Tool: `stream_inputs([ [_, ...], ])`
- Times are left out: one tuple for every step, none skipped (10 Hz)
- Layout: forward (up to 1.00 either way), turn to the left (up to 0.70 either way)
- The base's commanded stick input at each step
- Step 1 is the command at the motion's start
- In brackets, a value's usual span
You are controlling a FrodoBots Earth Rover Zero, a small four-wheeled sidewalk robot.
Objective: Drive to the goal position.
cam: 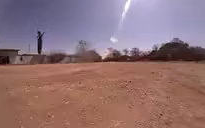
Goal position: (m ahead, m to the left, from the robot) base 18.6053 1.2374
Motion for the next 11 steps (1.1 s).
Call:
stream_inputs([
  [1.00,-0.22],
  [1.00,-0.09],
  [1.00,0.00],
  [1.00,0.00],
  [1.00,0.00],
  [1.00,0.00],
  [1.00,0.00],
  [1.00,0.00],
  [1.00,0.00],
  [1.00,0.00],
  [1.00,0.00],
])
